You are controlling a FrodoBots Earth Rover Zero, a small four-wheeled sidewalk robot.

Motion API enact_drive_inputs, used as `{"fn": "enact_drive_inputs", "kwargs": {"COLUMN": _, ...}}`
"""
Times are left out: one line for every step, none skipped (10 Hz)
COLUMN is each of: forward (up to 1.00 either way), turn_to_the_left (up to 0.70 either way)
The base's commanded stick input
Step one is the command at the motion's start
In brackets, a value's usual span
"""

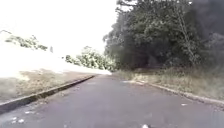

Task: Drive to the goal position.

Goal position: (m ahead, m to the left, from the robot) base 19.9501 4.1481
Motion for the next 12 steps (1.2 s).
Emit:
{"fn": "enact_drive_inputs", "kwargs": {"forward": 0.45, "turn_to_the_left": 0.0}}
{"fn": "enact_drive_inputs", "kwargs": {"forward": 0.45, "turn_to_the_left": 0.0}}
{"fn": "enact_drive_inputs", "kwargs": {"forward": 0.45, "turn_to_the_left": 0.0}}
{"fn": "enact_drive_inputs", "kwargs": {"forward": 0.45, "turn_to_the_left": 0.0}}
{"fn": "enact_drive_inputs", "kwargs": {"forward": 0.45, "turn_to_the_left": 0.0}}
{"fn": "enact_drive_inputs", "kwargs": {"forward": 0.45, "turn_to_the_left": 0.0}}
{"fn": "enact_drive_inputs", "kwargs": {"forward": 0.45, "turn_to_the_left": 0.0}}
{"fn": "enact_drive_inputs", "kwargs": {"forward": 0.45, "turn_to_the_left": 0.0}}
{"fn": "enact_drive_inputs", "kwargs": {"forward": 0.45, "turn_to_the_left": 0.0}}
{"fn": "enact_drive_inputs", "kwargs": {"forward": 0.45, "turn_to_the_left": 0.0}}
{"fn": "enact_drive_inputs", "kwargs": {"forward": 0.45, "turn_to_the_left": 0.0}}
{"fn": "enact_drive_inputs", "kwargs": {"forward": 0.45, "turn_to_the_left": 0.0}}
